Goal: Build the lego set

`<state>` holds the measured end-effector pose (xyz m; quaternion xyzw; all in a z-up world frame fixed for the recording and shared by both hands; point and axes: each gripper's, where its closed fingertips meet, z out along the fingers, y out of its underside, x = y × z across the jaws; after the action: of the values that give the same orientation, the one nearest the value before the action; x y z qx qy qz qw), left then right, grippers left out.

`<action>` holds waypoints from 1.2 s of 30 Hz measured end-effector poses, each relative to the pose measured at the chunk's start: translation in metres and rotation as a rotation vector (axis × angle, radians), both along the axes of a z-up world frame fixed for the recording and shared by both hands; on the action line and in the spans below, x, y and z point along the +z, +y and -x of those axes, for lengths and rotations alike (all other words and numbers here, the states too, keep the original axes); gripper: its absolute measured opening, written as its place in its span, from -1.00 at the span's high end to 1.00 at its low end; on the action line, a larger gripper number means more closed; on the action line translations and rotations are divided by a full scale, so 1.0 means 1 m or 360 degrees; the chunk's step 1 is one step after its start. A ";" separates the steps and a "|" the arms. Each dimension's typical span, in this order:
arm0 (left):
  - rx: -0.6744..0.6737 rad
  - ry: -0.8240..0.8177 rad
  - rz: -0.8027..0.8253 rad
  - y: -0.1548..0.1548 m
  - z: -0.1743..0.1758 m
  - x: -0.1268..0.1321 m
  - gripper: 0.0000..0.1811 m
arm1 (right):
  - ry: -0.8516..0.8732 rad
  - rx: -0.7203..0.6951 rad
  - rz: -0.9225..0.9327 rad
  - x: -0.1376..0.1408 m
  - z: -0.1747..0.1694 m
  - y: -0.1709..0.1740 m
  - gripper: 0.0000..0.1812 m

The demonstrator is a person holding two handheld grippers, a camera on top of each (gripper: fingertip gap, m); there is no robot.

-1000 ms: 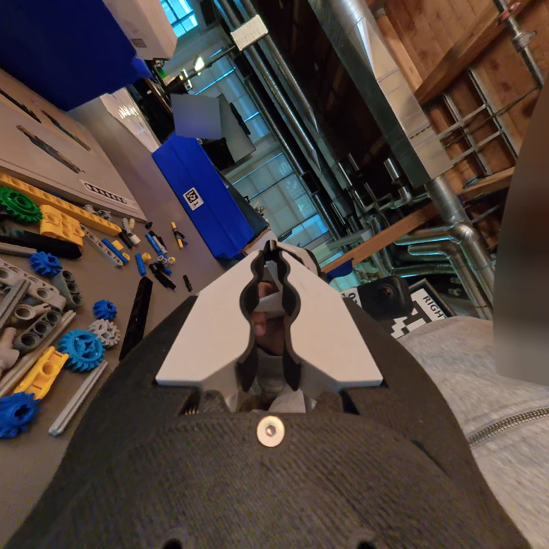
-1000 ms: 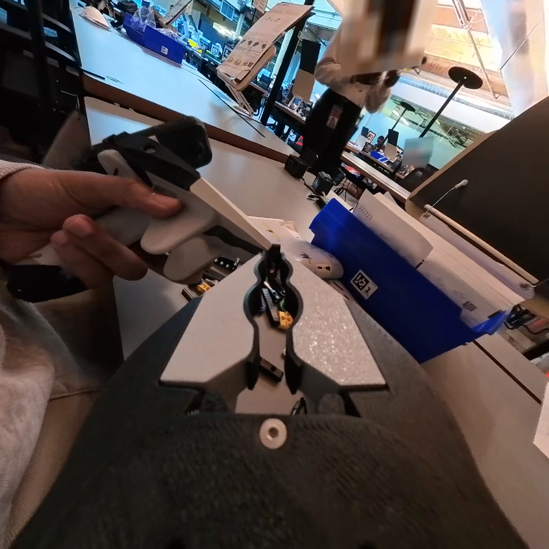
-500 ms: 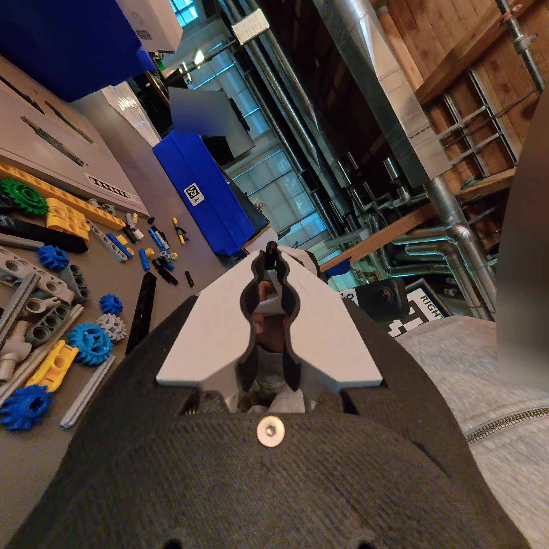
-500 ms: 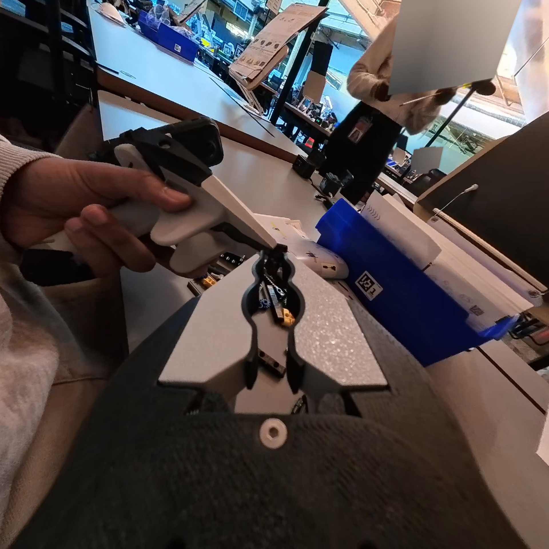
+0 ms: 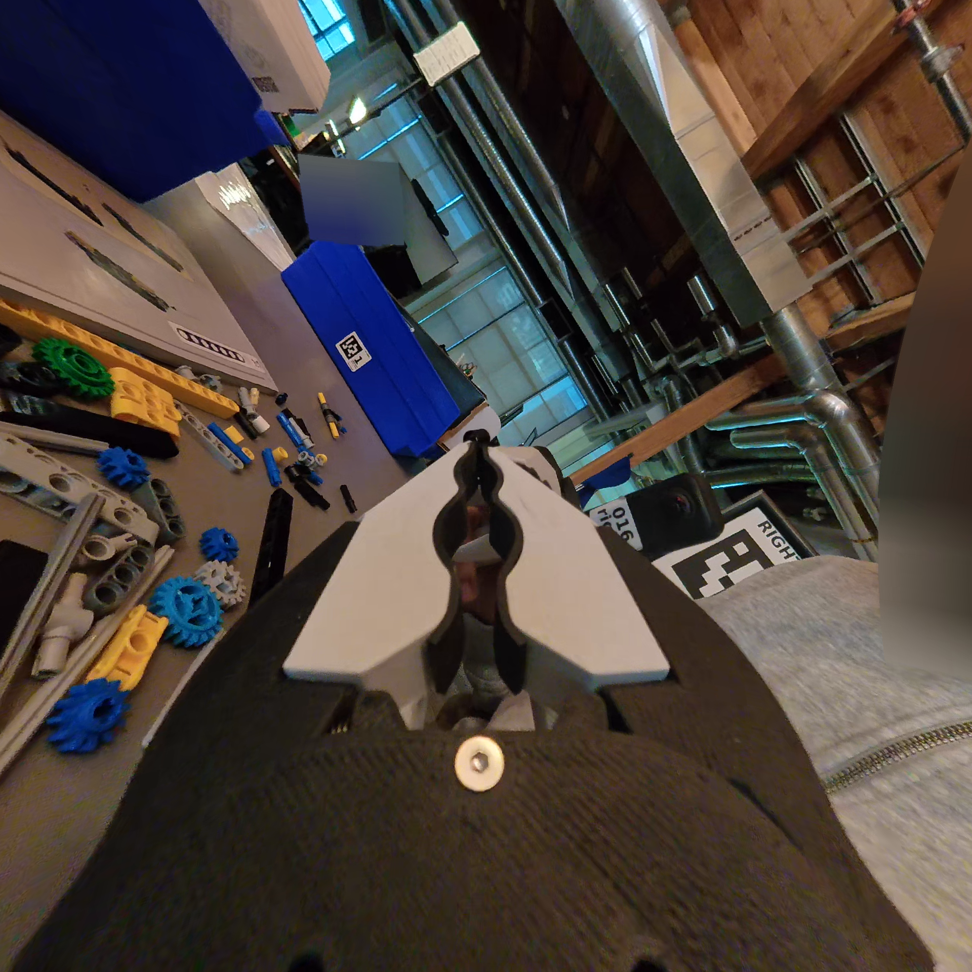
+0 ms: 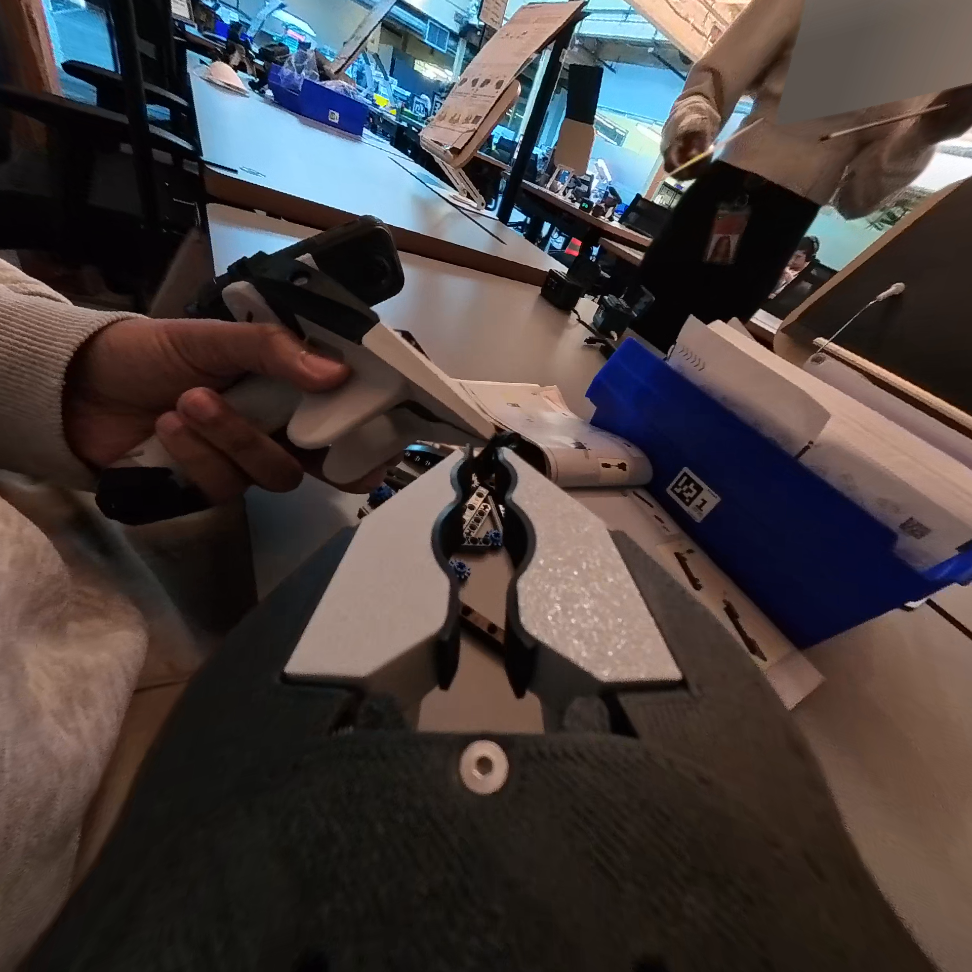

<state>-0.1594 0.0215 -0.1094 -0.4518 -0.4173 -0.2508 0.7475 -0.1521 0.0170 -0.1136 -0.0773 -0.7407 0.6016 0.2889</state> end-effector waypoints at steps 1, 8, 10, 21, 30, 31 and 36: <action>0.0000 -0.0003 0.0000 0.000 0.000 0.000 1.00 | -0.0012 0.0002 0.0005 0.000 0.000 0.000 0.94; -0.0008 -0.0012 -0.0013 0.000 0.000 -0.001 1.00 | -0.0052 0.0016 0.0027 -0.001 0.001 0.000 0.94; -0.0011 -0.0010 -0.0021 0.000 0.000 -0.001 1.00 | -0.0063 0.0022 0.0038 0.000 0.000 0.000 0.94; -0.0053 0.0005 -0.0030 0.004 -0.004 0.000 0.99 | -0.0156 0.0053 0.0138 0.005 0.000 0.002 0.97; -0.0052 -0.0006 -0.0036 0.004 -0.004 0.000 1.00 | -0.0177 0.0048 0.0155 0.005 0.001 0.002 0.99; -0.0054 -0.0007 -0.0041 0.004 -0.004 0.000 1.00 | -0.0181 0.0050 0.0159 0.005 0.001 0.002 0.99; -0.0049 -0.0025 -0.0041 0.005 -0.003 -0.002 1.00 | -0.0212 0.0053 0.0156 0.003 0.002 0.002 0.98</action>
<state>-0.1564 0.0261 -0.1112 -0.4465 -0.4129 -0.2711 0.7461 -0.1542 0.0192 -0.1104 -0.1189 -0.7291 0.6354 0.2249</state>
